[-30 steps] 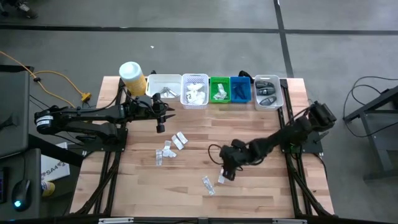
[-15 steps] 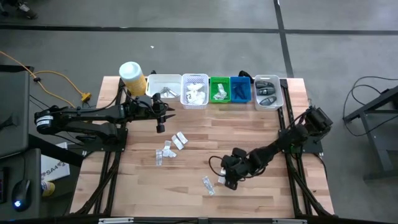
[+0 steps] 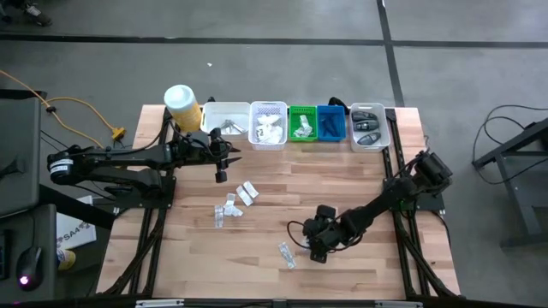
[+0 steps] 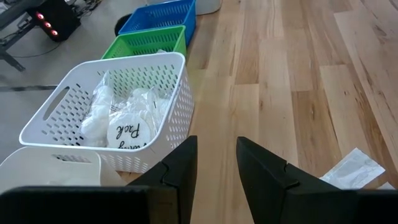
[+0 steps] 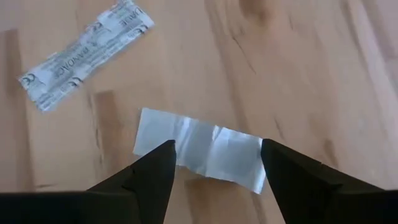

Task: Pick & Place Travel size toiletries
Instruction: Put the white bandage into the green bin

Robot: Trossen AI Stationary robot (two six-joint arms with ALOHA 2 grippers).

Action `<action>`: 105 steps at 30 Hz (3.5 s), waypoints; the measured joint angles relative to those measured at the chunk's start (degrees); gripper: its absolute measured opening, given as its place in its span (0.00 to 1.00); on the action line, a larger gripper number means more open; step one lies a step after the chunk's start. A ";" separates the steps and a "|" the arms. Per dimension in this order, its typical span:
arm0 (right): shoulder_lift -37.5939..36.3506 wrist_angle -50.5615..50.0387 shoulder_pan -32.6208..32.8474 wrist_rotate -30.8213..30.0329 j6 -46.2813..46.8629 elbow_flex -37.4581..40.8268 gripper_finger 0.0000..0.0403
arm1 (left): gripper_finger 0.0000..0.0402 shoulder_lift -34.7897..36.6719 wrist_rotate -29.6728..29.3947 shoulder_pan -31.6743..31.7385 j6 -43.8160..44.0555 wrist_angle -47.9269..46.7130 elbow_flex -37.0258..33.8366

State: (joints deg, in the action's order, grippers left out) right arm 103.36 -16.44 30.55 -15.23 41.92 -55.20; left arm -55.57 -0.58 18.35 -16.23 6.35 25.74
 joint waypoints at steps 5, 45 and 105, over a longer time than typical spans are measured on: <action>1.77 0.80 0.24 -0.02 0.17 -0.20 0.51 | 0.27 -0.02 0.00 0.00 0.00 -0.03 0.00; -11.22 1.66 -26.62 -14.74 -30.36 -0.02 0.01 | 0.27 -0.02 -0.02 0.00 0.00 0.13 0.00; -11.68 4.37 -38.38 22.32 -42.44 -0.05 0.47 | 0.27 0.00 -0.02 0.00 0.00 -0.13 0.00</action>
State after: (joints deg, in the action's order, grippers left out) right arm 91.68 -12.07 -7.84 7.09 -0.52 -55.25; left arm -55.57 -0.60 18.35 -16.23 6.22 25.74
